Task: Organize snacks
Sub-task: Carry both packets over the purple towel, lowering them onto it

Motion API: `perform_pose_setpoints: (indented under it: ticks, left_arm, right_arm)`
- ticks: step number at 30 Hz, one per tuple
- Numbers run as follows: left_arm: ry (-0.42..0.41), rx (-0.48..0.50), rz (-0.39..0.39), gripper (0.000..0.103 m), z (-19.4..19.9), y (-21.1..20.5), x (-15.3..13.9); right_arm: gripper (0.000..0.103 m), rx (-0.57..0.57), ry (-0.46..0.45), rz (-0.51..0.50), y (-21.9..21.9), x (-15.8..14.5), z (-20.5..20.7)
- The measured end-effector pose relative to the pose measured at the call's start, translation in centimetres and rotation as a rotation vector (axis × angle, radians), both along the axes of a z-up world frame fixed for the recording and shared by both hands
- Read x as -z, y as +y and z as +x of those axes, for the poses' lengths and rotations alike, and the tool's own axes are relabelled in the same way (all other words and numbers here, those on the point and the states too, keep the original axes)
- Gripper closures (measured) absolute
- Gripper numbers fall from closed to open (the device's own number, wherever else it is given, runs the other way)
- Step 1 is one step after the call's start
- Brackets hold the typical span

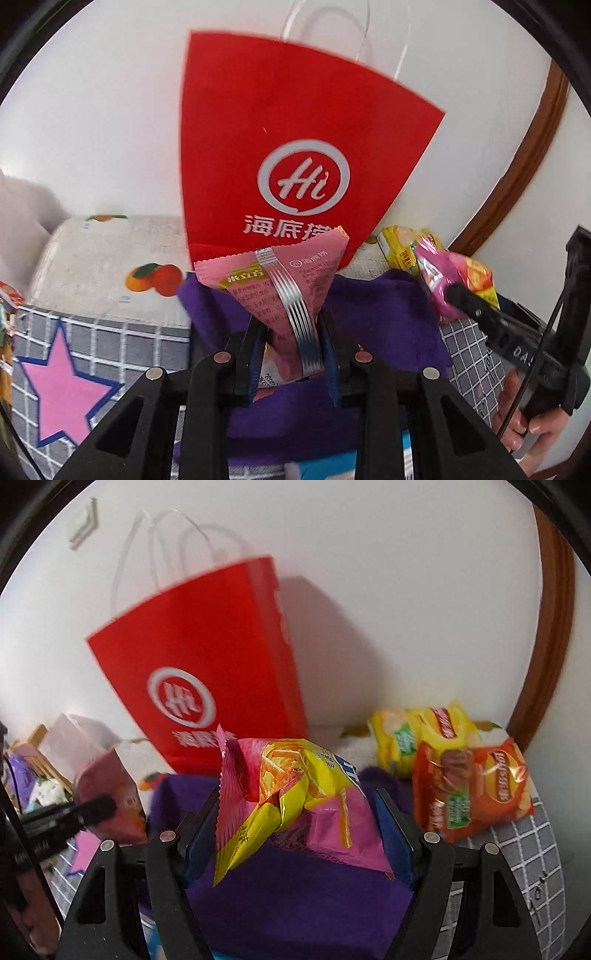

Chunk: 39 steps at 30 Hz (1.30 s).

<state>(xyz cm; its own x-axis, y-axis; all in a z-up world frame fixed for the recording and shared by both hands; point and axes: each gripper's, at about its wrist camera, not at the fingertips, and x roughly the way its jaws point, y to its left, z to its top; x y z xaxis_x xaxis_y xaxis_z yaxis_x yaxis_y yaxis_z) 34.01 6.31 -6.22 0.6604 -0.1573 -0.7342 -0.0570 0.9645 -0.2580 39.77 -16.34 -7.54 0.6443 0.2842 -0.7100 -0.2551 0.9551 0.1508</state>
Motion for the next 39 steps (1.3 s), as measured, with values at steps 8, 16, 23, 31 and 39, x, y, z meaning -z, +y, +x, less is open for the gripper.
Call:
perform_pose_setpoints:
  ticks: [8, 16, 23, 31, 39]
  left_arm:
    - [0.129, 0.022, 0.023, 0.077, 2.6, -0.9, 4.6]
    - [0.170, 0.017, 0.058, 0.077, 3.1, -1.7, 5.6]
    - [0.191, 0.026, 0.065, 0.077, 3.5, -2.0, 6.1]
    - [0.208, 0.033, 0.064, 0.076, 4.0, -2.3, 6.9]
    - [0.208, 0.044, 0.068, 0.077, 4.2, -2.8, 7.0]
  right_arm:
    - [0.026, 0.048, 0.152, -0.025, -2.8, 4.4, 2.8]
    - [0.026, 0.010, 0.180, -0.033, -1.2, 5.5, 2.9]
    - [0.026, -0.015, 0.208, -0.062, 0.1, 6.2, 3.0]
    - [0.026, -0.028, 0.223, -0.082, 0.5, 6.4, 3.0]
    - [0.026, -0.046, 0.229, -0.106, 1.2, 6.9, 3.1]
